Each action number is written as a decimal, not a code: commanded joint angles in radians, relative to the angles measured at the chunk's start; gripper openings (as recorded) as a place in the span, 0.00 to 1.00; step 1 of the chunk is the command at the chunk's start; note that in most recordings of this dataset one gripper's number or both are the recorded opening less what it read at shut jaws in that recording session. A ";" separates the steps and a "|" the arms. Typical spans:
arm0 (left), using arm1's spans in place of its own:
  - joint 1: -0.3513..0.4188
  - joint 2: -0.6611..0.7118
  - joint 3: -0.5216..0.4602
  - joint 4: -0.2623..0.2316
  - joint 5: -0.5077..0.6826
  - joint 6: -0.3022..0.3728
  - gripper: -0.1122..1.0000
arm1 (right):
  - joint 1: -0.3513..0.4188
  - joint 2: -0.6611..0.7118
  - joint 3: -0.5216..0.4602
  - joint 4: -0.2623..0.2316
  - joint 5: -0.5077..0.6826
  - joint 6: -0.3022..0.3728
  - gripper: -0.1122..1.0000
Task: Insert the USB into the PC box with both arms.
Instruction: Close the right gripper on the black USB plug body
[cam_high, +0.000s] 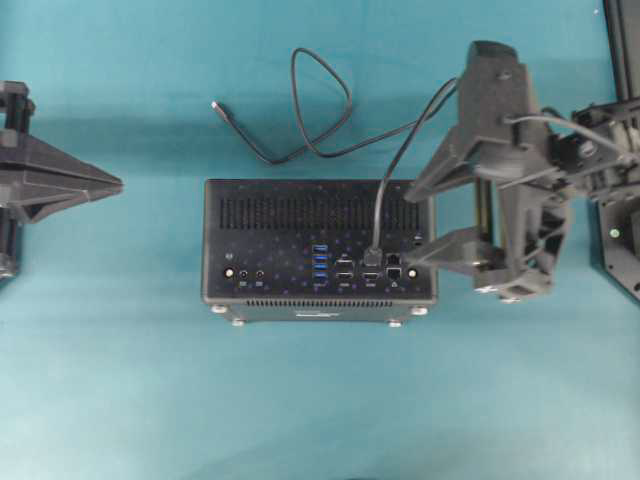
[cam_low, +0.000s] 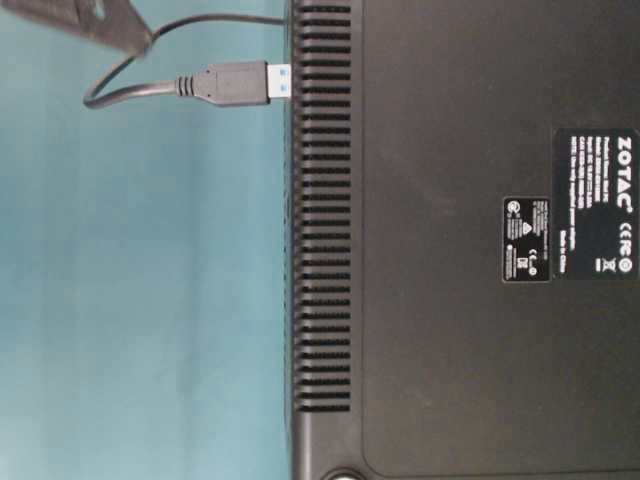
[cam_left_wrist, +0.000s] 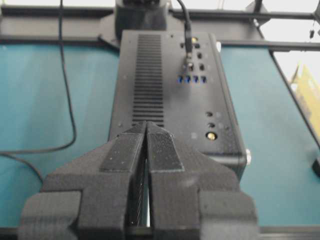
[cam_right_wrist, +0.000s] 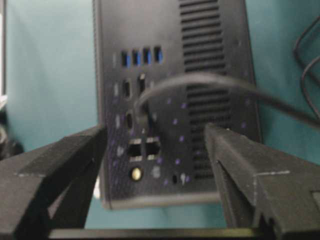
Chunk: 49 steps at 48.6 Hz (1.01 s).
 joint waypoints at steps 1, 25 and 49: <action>0.002 -0.014 -0.006 0.003 -0.003 -0.002 0.10 | 0.014 0.014 -0.044 -0.041 -0.002 0.051 0.81; 0.000 -0.118 0.021 0.002 0.109 -0.015 0.10 | 0.077 0.112 -0.063 -0.137 0.006 0.202 0.80; 0.000 -0.140 0.037 0.003 0.110 -0.014 0.10 | 0.078 0.143 -0.095 -0.164 0.052 0.202 0.72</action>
